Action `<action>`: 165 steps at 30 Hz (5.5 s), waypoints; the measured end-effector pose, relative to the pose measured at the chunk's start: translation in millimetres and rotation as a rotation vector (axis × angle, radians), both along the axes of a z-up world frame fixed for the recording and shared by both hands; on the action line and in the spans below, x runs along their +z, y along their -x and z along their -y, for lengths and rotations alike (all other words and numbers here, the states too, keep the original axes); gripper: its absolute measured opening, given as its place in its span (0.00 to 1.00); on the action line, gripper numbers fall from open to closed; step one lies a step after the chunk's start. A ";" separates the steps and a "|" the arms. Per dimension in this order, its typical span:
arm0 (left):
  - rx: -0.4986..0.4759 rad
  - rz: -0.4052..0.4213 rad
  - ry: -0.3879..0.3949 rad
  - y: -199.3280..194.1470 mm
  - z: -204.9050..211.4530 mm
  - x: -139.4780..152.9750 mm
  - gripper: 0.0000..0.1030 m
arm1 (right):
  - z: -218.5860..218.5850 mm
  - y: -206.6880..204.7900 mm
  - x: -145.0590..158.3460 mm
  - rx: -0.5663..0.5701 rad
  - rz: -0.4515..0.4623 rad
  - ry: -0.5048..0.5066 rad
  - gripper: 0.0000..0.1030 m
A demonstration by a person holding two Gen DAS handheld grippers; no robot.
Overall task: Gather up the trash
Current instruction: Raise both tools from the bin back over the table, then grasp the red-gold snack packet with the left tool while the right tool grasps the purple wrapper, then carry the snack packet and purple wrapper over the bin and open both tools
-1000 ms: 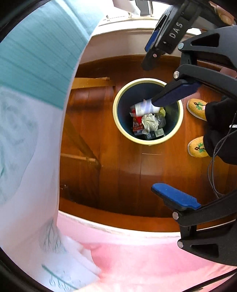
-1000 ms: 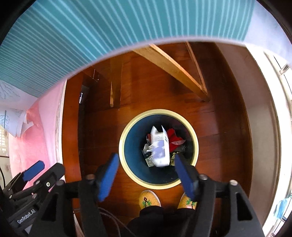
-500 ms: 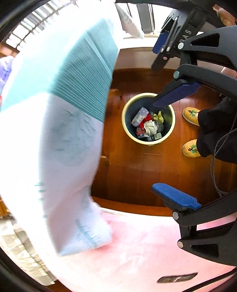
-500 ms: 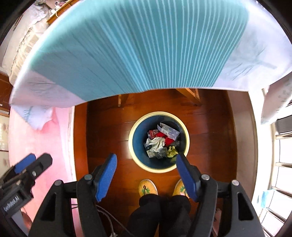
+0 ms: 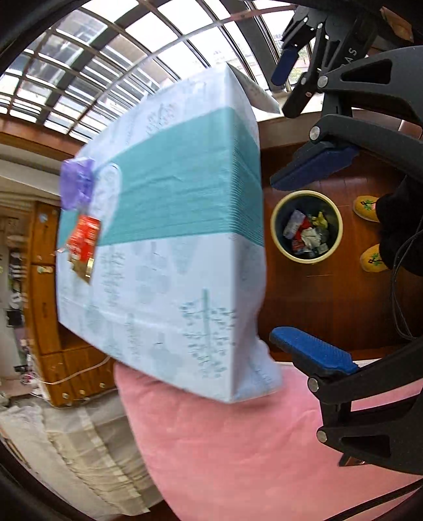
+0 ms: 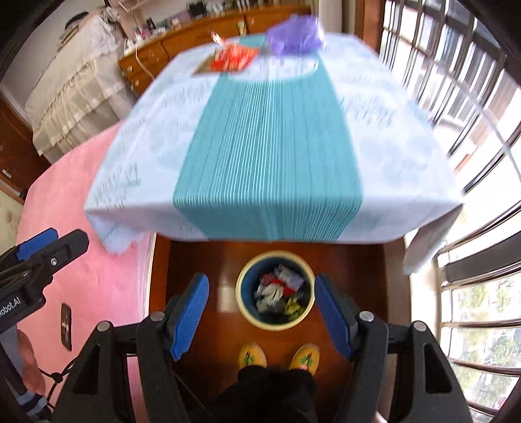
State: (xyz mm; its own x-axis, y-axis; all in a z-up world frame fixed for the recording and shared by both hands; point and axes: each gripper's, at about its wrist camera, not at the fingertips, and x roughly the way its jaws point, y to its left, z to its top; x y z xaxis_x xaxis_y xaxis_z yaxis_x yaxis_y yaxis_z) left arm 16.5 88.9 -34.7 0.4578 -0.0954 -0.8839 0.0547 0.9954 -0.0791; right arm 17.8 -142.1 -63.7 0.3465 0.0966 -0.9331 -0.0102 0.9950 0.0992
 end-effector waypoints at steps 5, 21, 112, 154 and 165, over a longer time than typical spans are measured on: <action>-0.043 0.068 0.008 -4.4 0.3 36.7 0.82 | -0.6 -5.7 36.9 -0.016 0.068 0.034 0.66; -0.105 0.222 -0.004 -65.1 7.0 113.1 0.83 | 1.0 -47.7 106.1 -0.061 0.246 0.088 0.66; 0.701 -0.363 0.127 -492.3 59.9 -105.6 0.34 | 133.7 -509.4 -66.8 0.319 0.011 -0.192 0.10; -0.194 -0.188 0.237 -45.2 37.5 -5.7 0.25 | 45.0 -34.1 33.3 -0.006 0.007 -0.146 0.09; -0.185 -0.338 0.223 12.2 49.2 -116.9 0.25 | 44.6 23.2 -58.8 -0.076 -0.189 -0.103 0.09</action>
State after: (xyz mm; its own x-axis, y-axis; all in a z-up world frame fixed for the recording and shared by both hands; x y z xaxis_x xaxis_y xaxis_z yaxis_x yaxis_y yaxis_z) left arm 4.2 39.8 -151.7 0.1040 -0.3541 -0.9294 0.1640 0.9278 -0.3351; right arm -5.5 -186.6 -122.4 0.1761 0.1747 -0.9688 0.0933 0.9767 0.1931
